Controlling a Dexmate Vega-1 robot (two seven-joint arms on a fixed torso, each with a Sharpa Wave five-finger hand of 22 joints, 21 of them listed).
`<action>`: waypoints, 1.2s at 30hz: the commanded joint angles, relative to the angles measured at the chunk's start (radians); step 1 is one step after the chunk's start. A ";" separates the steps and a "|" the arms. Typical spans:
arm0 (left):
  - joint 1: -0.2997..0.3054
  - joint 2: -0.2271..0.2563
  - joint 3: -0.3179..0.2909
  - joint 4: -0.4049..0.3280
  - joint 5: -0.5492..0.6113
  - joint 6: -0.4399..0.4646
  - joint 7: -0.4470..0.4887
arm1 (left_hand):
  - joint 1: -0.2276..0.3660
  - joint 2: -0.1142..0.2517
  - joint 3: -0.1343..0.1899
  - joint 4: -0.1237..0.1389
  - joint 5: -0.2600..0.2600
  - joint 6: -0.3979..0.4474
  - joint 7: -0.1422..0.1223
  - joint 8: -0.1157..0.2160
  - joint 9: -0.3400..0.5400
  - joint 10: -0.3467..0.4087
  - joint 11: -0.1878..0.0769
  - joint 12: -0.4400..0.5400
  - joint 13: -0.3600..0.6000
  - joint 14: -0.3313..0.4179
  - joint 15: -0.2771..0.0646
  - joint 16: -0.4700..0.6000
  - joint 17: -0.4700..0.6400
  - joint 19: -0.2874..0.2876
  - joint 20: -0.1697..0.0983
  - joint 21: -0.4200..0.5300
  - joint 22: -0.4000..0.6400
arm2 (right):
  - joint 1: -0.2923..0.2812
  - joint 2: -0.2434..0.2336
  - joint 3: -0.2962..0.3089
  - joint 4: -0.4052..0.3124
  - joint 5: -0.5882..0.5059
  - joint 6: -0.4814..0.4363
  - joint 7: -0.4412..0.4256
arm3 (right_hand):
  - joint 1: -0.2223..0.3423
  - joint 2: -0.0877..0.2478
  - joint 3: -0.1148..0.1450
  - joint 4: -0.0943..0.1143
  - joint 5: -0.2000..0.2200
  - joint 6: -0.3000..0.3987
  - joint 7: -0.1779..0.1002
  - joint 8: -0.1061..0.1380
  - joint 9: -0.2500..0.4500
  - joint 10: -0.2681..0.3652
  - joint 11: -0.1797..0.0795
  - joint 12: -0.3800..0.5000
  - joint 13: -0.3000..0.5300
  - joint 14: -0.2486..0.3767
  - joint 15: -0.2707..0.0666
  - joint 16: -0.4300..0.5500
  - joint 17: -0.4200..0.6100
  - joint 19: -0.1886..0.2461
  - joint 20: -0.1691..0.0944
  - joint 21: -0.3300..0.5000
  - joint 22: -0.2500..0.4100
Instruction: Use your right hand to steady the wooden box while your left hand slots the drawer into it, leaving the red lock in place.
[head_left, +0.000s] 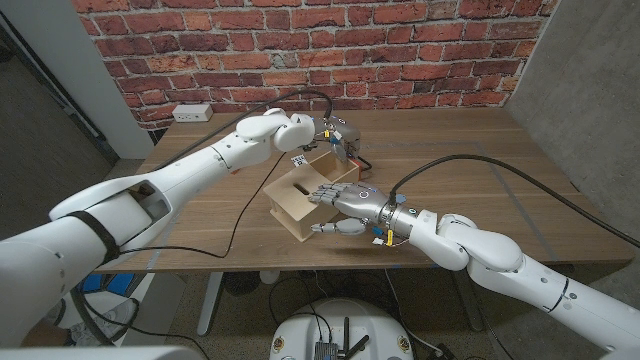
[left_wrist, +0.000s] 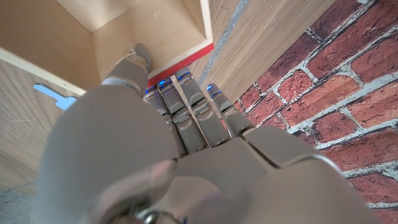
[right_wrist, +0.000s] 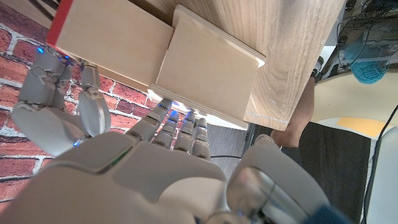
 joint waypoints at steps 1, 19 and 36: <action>-0.003 -0.010 0.005 -0.057 0.025 0.086 -0.070 | 0.044 0.048 0.003 0.008 0.006 0.015 0.008 0.010 0.016 0.007 0.003 0.002 0.005 0.008 -0.049 0.005 0.006 0.003 -0.156 0.005 0.003 | 0.003 0.001 0.002 0.008 0.013 0.005 -0.005 | 0.006 0.009 -0.001 0.006 0.007 0.008 -0.001 0.006 0.006 0.008 0.001 0.004 0.006 0.012 0.001 0.007 0.002 0.009 -0.001 0.005 0.006; -0.008 -0.022 0.024 -0.072 0.036 0.146 -0.126 | 0.045 0.048 0.002 0.007 0.006 0.015 0.009 0.011 0.016 0.006 0.003 0.001 0.005 0.008 -0.049 0.004 0.005 0.005 -0.156 0.006 0.003 | -0.001 0.000 0.004 0.012 0.034 0.003 -0.008 | 0.006 0.009 -0.001 0.006 0.007 0.008 -0.001 0.006 0.006 0.008 0.001 0.004 0.006 0.012 0.001 0.007 0.002 0.009 -0.001 0.005 0.006; 0.058 0.003 0.007 -0.144 0.092 0.216 -0.044 | 0.045 0.048 0.001 0.007 0.007 0.016 0.011 0.011 0.016 0.006 0.003 0.001 0.005 0.008 -0.049 0.004 0.005 0.006 -0.156 0.006 0.003 | -0.008 -0.006 0.006 0.009 0.040 0.001 -0.012 | 0.006 0.009 -0.001 0.006 0.007 0.008 -0.001 0.006 0.006 0.008 0.001 0.004 0.006 0.012 0.001 0.007 0.002 0.009 -0.001 0.005 0.006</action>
